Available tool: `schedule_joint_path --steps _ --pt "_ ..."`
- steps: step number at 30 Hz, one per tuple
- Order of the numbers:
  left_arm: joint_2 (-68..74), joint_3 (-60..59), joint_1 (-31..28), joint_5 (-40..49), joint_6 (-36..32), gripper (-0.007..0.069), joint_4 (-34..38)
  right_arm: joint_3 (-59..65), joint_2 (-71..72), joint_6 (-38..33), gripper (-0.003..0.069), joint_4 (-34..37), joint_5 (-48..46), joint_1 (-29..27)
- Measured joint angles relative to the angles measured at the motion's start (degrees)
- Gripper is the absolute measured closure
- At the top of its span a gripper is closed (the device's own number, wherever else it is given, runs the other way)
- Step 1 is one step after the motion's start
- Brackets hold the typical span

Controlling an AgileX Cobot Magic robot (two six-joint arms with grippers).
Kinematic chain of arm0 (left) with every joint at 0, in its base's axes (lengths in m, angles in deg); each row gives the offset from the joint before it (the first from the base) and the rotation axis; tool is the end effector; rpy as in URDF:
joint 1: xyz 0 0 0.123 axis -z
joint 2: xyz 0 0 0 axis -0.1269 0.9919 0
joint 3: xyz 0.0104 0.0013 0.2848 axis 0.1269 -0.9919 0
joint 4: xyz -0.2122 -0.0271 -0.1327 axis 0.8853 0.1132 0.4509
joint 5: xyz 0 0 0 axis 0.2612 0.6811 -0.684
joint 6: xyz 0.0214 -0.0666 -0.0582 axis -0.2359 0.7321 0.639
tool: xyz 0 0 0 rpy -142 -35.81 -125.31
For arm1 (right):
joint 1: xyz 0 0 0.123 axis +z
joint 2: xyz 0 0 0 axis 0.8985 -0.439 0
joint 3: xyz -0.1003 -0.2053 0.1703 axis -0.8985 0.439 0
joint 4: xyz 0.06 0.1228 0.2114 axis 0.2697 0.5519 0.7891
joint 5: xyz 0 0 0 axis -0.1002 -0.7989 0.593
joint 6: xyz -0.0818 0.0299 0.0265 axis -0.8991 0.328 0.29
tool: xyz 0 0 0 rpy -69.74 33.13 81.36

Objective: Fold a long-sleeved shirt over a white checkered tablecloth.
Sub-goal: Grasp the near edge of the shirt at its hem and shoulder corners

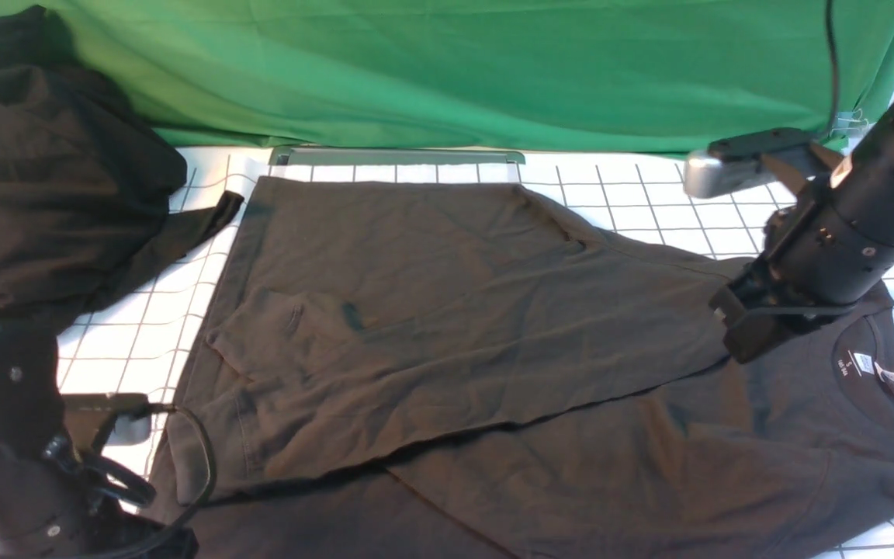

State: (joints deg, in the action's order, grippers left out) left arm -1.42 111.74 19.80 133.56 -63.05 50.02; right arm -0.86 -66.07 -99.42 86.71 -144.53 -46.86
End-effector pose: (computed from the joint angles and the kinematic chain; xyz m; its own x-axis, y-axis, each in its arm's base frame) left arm 0.2000 -0.0443 0.1726 -0.9985 -0.0210 0.0496 -0.0204 0.9997 0.0122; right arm 0.3129 0.1138 0.2784 -0.8782 -0.4075 -0.2504 -0.4505 0.8805 0.1473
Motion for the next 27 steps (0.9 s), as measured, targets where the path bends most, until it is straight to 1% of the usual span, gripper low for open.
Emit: schedule_joint_path --steps 3,6,7,10,11,12,13,15,16,18,21,23,24,25,26,27 --pt "1.2 -0.3 0.0 -0.9 0.0 0.0111 -0.5 0.0 0.0 -0.2 0.0592 0.0 -0.8 0.5" --pt "3.1 -0.4 0.0 -3.7 0.0 0.0174 -0.5 0.0 0.1 -0.8 0.0589 -0.2 -3.6 1.1" --pt "3.6 -0.4 0.0 -4.0 -0.1 0.0209 -0.4 0.1 0.2 -1.1 0.0588 -0.2 -4.3 1.2" --pt "4.3 -0.1 0.0 -3.7 -2.2 0.0362 1.0 0.8 1.4 -1.6 0.0586 -0.6 -5.0 1.7" --pt "4.3 -0.1 0.0 -3.7 -2.4 0.0388 1.1 0.9 1.5 -1.6 0.0586 -0.6 -5.1 1.7" --pt "4.2 -0.1 0.0 -3.6 -3.1 0.0483 1.4 1.8 2.7 -1.7 0.0585 -0.5 -5.1 1.7" --pt "4.0 -0.1 0.0 -3.4 -3.4 0.0539 1.4 2.5 3.5 -1.7 0.0583 -0.5 -5.1 1.7" --pt "2.9 -0.1 0.0 -2.6 -3.5 0.0594 0.7 4.9 5.8 -1.7 0.0571 -0.6 -5.1 2.0" --pt "2.7 -0.1 0.0 -2.6 -3.5 0.0594 0.7 5.2 6.3 -1.8 0.0563 -0.7 -5.1 2.1" --pt "-0.1 -0.1 0.0 -1.2 -3.6 0.0603 0.4 8.9 8.2 -2.4 0.0515 -1.0 -4.8 4.1" --pt "-4.2 0.0 0.0 0.7 -3.7 0.0605 0.0 14.2 9.0 -3.1 0.04 -1.0 -2.7 8.5" --pt "-7.0 0.0 0.0 2.0 -3.7 0.0605 -0.8 18.5 9.0 -3.1 0.0295 -1.0 1.0 13.8" --pt "-7.9 0.0 0.0 2.4 -3.7 0.0605 -1.0 20.3 9.0 -3.1 0.0269 -0.9 3.0 15.9" --pt "-8.6 0.0 0.0 3.1 -3.7 0.0605 -1.3 22.5 9.0 -3.1 0.0225 -1.0 5.8 18.4" --pt "-9.5 0.0 0.0 3.9 -3.7 0.0605 -1.6 25.0 9.0 -2.4 0.0197 -1.3 9.5 21.3" --pt "-9.7 0.0 0.0 4.0 -3.7 0.0605 -1.6 25.7 9.0 -2.2 0.0195 -1.3 10.7 22.2"
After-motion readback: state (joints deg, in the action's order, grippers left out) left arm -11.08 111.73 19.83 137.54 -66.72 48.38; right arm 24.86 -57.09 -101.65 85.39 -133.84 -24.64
